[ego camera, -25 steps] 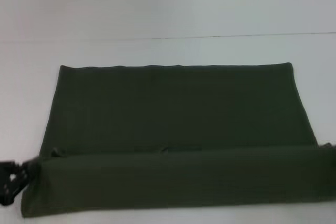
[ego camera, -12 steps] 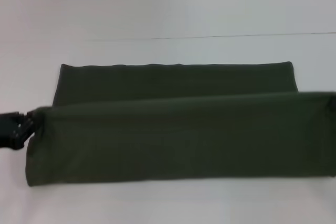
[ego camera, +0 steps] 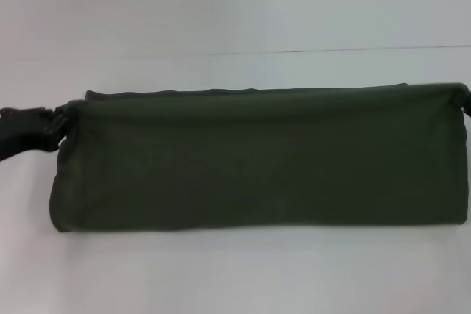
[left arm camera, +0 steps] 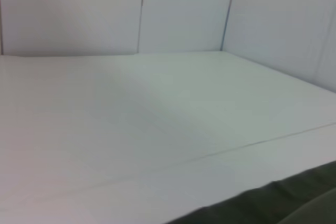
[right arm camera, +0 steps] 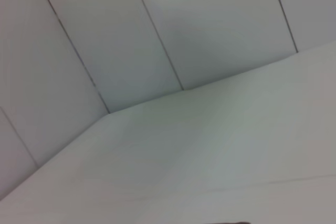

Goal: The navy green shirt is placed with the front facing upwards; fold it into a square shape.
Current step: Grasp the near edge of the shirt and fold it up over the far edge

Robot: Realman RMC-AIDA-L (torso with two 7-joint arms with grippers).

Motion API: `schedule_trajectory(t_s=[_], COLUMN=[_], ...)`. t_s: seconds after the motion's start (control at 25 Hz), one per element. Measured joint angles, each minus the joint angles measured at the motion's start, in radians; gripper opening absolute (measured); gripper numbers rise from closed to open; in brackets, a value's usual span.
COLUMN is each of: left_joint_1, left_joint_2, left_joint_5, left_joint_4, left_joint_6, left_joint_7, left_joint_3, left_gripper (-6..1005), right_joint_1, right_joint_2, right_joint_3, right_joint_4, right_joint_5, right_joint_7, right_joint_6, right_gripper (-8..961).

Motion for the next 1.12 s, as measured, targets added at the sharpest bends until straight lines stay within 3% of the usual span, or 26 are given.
schedule_trajectory(t_s=[0.56,1.12], left_joint_1=[-0.075,-0.142], left_joint_2=[-0.001,0.0], left_joint_5=[-0.079,-0.092], left_joint_4=[-0.058,-0.176], left_joint_6=[-0.28,-0.573], left_joint_7=[-0.046,-0.106], left_joint_3=[0.168,0.362], left_gripper=[62,62], right_joint_1=[0.149,0.216], right_joint_2=[0.009,0.021], right_joint_3=[-0.118,-0.18], right_joint_4=[0.061,0.173], right_joint_5=[0.002,0.004], right_joint_7=[0.041,0.032], right_joint_6=[0.315,0.573], right_gripper=[44,78])
